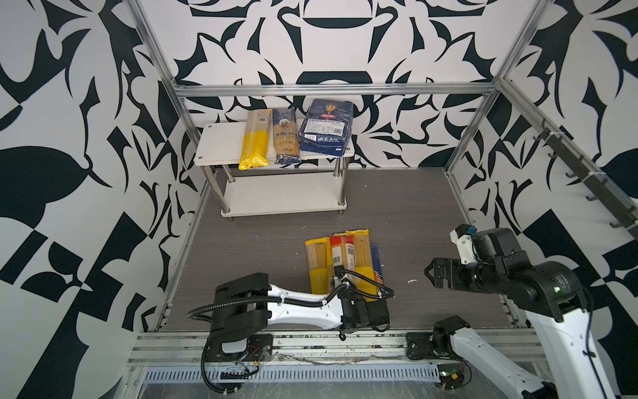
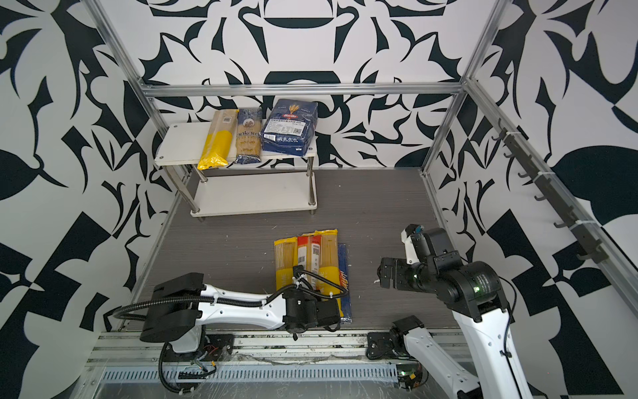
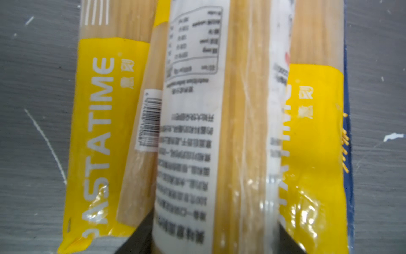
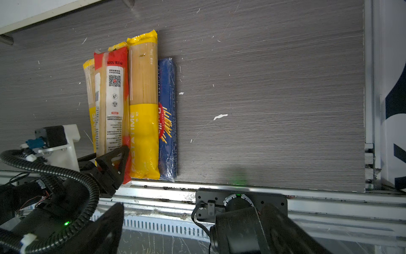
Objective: Arrange pasta packages on shelves
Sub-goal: Pick up the pasta bag from the pasta bags.
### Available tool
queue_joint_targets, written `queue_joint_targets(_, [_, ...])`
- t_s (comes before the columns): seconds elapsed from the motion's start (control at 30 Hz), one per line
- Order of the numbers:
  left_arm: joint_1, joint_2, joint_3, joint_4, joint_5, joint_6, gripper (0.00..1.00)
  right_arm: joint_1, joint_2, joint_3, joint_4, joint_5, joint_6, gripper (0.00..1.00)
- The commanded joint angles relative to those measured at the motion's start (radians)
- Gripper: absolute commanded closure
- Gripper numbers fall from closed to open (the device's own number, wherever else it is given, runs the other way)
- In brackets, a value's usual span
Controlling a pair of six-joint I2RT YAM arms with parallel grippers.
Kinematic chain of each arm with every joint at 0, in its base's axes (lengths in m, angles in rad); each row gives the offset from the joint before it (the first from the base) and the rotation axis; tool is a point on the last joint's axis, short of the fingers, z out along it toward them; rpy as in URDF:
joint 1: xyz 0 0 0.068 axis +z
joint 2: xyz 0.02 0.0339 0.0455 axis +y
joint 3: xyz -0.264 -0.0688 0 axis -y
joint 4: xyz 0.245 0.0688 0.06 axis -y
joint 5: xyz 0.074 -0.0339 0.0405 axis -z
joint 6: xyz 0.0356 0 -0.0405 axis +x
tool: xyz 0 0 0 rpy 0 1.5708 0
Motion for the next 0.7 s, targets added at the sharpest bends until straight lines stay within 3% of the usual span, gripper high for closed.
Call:
queue_joint_targets(0.0, [0.010,0.050,-0.088,-0.001,0.114,-0.065,0.57,-0.004,0.006,0.016,-0.037,0.002,-0.014,0.00])
queue_joint_targets(0.17, [0.011,-0.067,-0.126,-0.118,0.060,-0.088,0.77,-0.004,0.018,0.010,-0.013,-0.015,-0.011,0.00])
queue_joint_targets(0.43, [0.047,-0.270,-0.155,-0.318,-0.019,-0.082,0.83,-0.004,0.048,0.008,0.045,-0.047,0.009,0.00])
queue_joint_targets(0.67, [0.133,-0.375,-0.063,-0.431,-0.071,0.066,0.98,-0.004,0.083,0.013,0.103,-0.062,0.028,0.00])
